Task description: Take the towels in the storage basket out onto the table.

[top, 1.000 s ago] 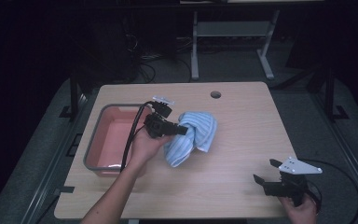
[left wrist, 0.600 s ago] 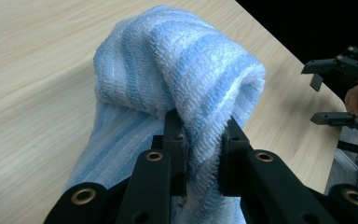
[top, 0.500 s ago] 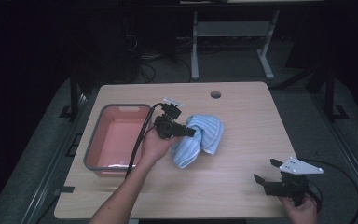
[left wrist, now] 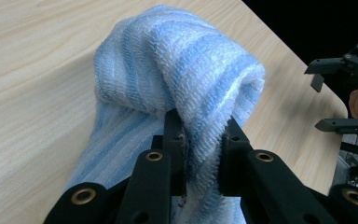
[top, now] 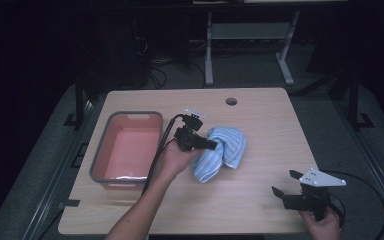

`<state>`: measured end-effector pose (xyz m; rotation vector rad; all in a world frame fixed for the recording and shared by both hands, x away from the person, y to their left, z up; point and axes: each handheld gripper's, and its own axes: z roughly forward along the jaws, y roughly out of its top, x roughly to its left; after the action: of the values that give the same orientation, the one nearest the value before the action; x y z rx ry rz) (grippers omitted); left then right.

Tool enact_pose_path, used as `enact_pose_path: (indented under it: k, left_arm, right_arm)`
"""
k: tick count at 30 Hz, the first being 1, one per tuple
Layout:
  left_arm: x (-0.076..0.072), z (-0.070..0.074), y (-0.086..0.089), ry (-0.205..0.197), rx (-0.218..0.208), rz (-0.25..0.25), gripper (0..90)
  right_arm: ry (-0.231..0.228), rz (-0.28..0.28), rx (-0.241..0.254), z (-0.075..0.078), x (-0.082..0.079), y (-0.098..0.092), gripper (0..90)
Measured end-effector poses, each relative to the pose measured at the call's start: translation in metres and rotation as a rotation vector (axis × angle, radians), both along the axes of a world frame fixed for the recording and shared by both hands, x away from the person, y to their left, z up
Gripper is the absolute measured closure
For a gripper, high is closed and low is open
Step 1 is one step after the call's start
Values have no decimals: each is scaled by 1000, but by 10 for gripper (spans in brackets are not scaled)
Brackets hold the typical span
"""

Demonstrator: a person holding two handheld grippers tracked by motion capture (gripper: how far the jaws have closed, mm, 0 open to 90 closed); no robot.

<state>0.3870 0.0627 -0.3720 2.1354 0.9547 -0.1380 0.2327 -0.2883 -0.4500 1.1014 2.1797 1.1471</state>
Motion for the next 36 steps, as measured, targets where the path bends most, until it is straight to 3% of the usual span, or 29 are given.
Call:
enact_pose_path:
  k: [25, 36]
  left_arm:
    - [5, -31, -27, 52, 13, 2, 760]
    - [4, -39, -36, 71, 10, -6, 706]
  right_arm:
    - [-3, 2, -2, 1, 0, -1, 144]
    - [-2, 1, 3, 1, -1, -1, 144]
